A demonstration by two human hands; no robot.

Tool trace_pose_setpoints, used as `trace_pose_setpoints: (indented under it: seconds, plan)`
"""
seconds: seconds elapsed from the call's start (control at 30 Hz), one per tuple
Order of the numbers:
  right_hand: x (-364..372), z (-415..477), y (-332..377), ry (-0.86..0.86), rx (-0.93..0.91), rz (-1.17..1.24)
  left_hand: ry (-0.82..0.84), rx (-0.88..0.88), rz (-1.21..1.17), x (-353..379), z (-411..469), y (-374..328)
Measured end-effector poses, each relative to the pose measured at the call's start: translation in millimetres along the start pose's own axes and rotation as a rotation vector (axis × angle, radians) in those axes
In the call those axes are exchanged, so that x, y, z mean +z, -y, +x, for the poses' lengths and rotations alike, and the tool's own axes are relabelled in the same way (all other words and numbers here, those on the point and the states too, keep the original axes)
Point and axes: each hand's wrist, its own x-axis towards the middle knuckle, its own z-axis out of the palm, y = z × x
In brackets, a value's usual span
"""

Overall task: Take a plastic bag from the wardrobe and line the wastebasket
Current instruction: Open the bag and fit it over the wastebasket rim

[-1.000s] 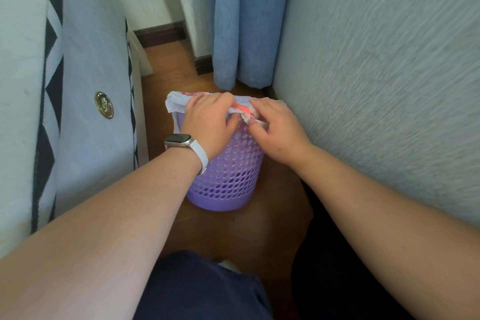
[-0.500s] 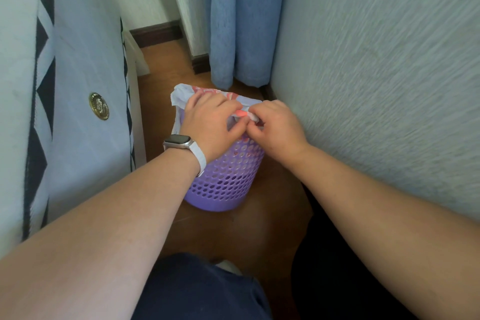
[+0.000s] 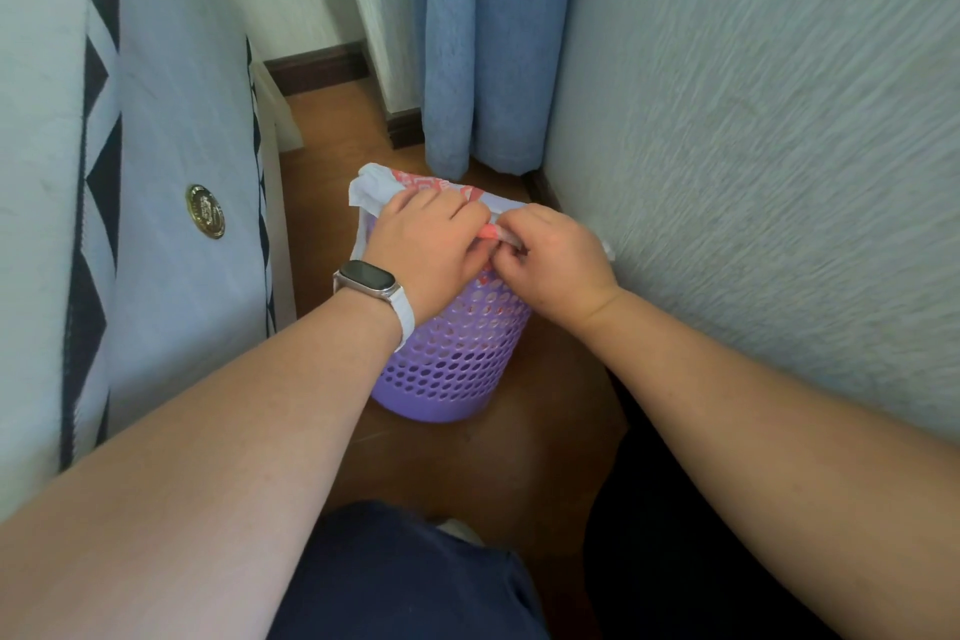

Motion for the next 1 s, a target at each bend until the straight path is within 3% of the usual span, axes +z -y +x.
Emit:
trace_pose_setpoints:
  seconds: [0.2,0.33,0.47,0.6,0.8,1.0]
  plan:
    - [-7,1,-12,0.045,0.168,0.151,0.012,-0.121,-0.029,6,-1,5]
    - [-6,2,-13,0.094,0.158,0.116,0.074,-0.194,-0.091,5,-1,6]
    - [-9,5,-13,0.092,0.123,-0.014,0.069,-0.154,-0.122,5,-2,7]
    - [-11,8,-7,0.026,0.037,-0.106,-0.053,-0.164,-0.087,5,-6,8]
    - [-7,6,-4,0.02,-0.003,-0.026,-0.036,-0.022,-0.195,2,-2,-3]
    - [-21,5,-3,0.068,0.058,0.087,-0.031,-0.035,-0.145,6,-4,5]
